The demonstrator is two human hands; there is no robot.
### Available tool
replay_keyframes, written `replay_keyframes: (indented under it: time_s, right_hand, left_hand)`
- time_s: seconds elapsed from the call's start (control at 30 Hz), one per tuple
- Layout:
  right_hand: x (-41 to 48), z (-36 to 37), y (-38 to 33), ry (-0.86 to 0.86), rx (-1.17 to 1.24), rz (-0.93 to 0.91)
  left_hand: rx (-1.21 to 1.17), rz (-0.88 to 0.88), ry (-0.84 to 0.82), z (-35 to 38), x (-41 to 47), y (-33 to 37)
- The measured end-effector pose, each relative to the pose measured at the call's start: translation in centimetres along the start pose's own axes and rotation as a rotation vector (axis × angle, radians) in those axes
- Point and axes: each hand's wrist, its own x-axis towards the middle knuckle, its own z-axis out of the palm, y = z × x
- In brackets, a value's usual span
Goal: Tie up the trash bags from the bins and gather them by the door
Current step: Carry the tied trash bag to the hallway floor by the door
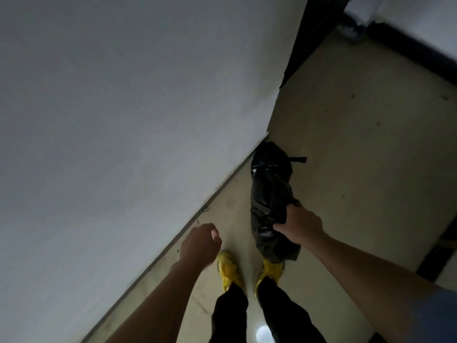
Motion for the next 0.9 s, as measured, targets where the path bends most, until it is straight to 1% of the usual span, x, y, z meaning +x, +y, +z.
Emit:
replay_keyframes:
  time_s: [0.07,0.2,0.37,0.47,0.53,0.63,0.7,0.9]
  right_hand:
    - [4.1,1.3,-0.2,0.005,0.030,0.015]
    - [15.0,6.7,-0.6,-0.025,0.081,0.045]
    - [26.0,12.8,-1.3,0.005,0.144,0.066]
    - [31.3,15.9,-1.9,-0.003,0.172,0.035]
    - [33.9,17.6,-2.1,-0.049,0.211,0.003]
    - [35.3,18.2,-2.1,-0.093,0.263,-0.020]
    - [34.6,17.3,-1.7,-0.090,0.244,-0.032]
    - [26.6,11.5,0.9,-0.016,0.067,-0.060]
  left_hand:
    - [-0.003,-0.012,-0.014,2.1,3.4,-0.6]
    - [0.020,-0.026,-0.053,8.2,13.6,-2.8]
    - [0.022,-0.034,-0.073,15.1,23.1,-5.3]
    - [0.048,-0.026,-0.096,18.2,27.5,-7.0]
    - [0.084,-0.030,-0.099,19.3,29.5,-8.1]
    - [0.128,-0.047,-0.110,19.7,30.8,-9.0]
    - [0.147,-0.054,-0.114,19.0,30.6,-8.8]
    - [0.131,-0.017,-0.121,14.5,25.3,-4.5]
